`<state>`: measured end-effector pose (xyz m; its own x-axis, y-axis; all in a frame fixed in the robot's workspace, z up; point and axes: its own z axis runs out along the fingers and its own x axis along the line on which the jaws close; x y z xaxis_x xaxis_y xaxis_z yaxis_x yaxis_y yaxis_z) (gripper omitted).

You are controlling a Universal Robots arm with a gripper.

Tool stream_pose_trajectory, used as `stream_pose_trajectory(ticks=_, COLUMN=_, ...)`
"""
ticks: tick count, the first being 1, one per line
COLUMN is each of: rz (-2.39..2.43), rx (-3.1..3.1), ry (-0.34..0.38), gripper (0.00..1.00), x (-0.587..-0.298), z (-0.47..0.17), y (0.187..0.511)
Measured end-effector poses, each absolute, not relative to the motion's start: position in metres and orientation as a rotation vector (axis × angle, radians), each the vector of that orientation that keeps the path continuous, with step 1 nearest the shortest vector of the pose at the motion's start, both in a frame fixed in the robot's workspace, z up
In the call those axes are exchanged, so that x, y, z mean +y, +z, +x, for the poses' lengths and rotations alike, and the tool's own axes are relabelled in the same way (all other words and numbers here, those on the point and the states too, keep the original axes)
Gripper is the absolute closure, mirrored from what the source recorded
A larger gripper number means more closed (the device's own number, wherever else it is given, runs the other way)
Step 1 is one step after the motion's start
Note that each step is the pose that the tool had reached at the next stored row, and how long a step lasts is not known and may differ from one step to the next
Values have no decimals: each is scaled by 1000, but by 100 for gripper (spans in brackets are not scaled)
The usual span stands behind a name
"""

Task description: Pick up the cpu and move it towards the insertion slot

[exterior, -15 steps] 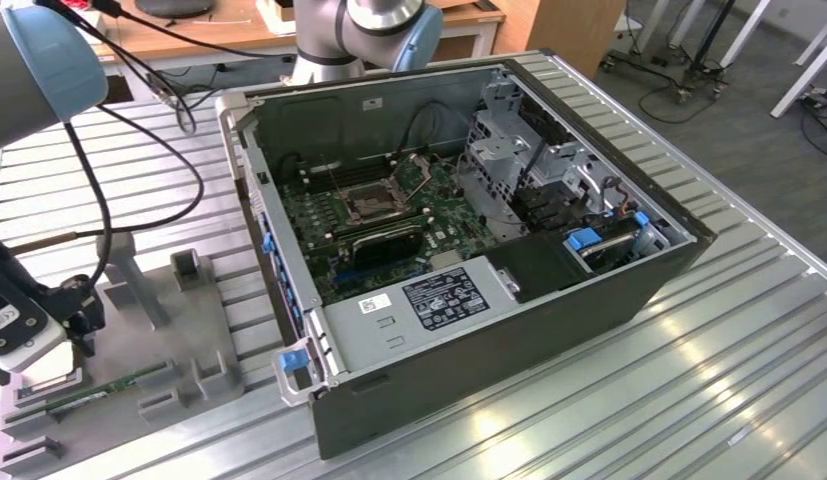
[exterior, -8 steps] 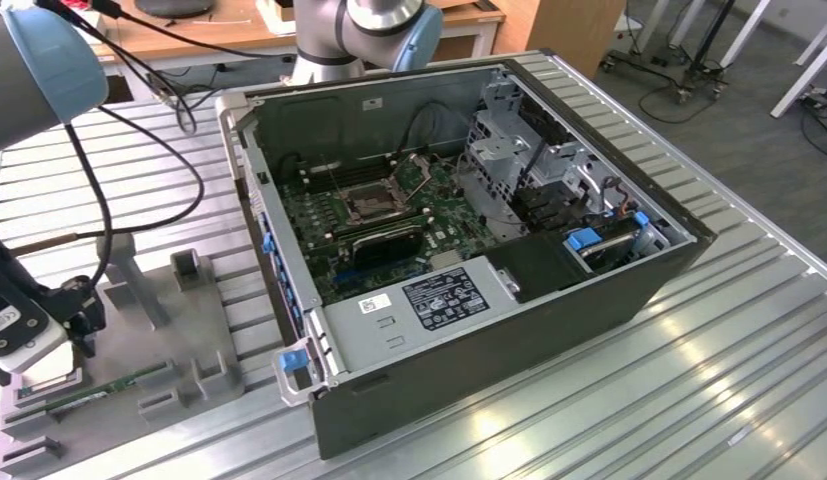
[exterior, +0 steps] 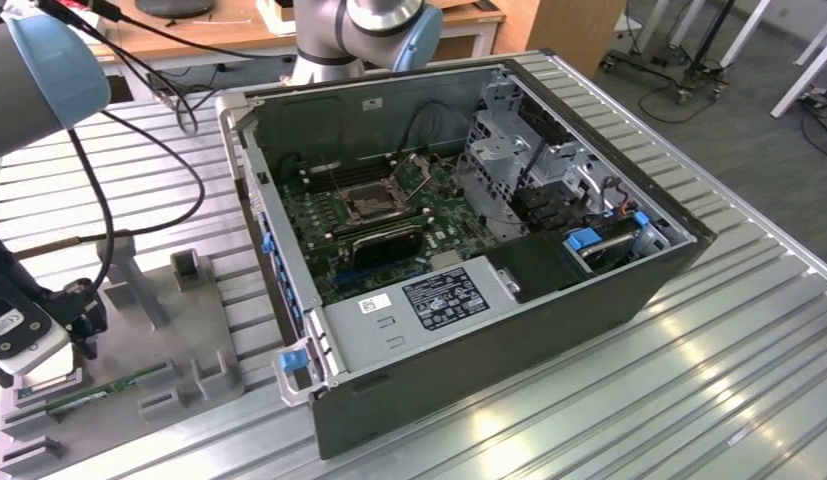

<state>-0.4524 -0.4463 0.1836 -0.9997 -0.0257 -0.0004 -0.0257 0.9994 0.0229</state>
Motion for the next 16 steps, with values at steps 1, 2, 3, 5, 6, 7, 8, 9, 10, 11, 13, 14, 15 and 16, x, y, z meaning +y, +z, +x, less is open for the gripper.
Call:
stream_pose_trajectory(ticks=1, rz=-40, rx=3141, ry=36, gripper=24, x=-446, z=-453, y=183)
stream_pose_trajectory(ticks=2, rz=-40, rx=3141, ry=36, gripper=24, x=-446, z=-453, y=183)
stream_pose_trajectory(ticks=3, rz=-41, rx=3141, ry=36, gripper=24, x=-446, z=-453, y=182)
stream_pose_trajectory(ticks=5, rz=-41, rx=3141, ry=36, gripper=24, x=-446, z=-453, y=182)
stream_pose_trajectory(ticks=6, rz=-41, rx=3141, ry=36, gripper=24, x=-446, z=-453, y=181)
stream_pose_trajectory(ticks=7, rz=-40, rx=3141, ry=36, gripper=24, x=-446, z=-453, y=181)
stream_pose_trajectory(ticks=8, rz=-40, rx=3141, ry=36, gripper=24, x=-446, z=-453, y=181)
stream_pose_trajectory(ticks=9, rz=-41, rx=3141, ry=36, gripper=24, x=-446, z=-453, y=181)
stream_pose_trajectory(ticks=10, rz=-41, rx=3141, ry=36, gripper=24, x=-446, z=-453, y=181)
stream_pose_trajectory(ticks=11, rz=-40, rx=3141, ry=36, gripper=24, x=-446, z=-453, y=181)
stream_pose_trajectory(ticks=13, rz=-41, rx=3141, ry=36, gripper=24, x=-446, z=-453, y=181)
stream_pose_trajectory(ticks=14, rz=-40, rx=3141, ry=36, gripper=24, x=-446, z=-453, y=181)
stream_pose_trajectory(ticks=15, rz=-40, rx=3141, ry=36, gripper=24, x=-446, z=-453, y=181)
stream_pose_trajectory(ticks=16, rz=-40, rx=3141, ry=36, gripper=24, x=-446, z=-453, y=181)
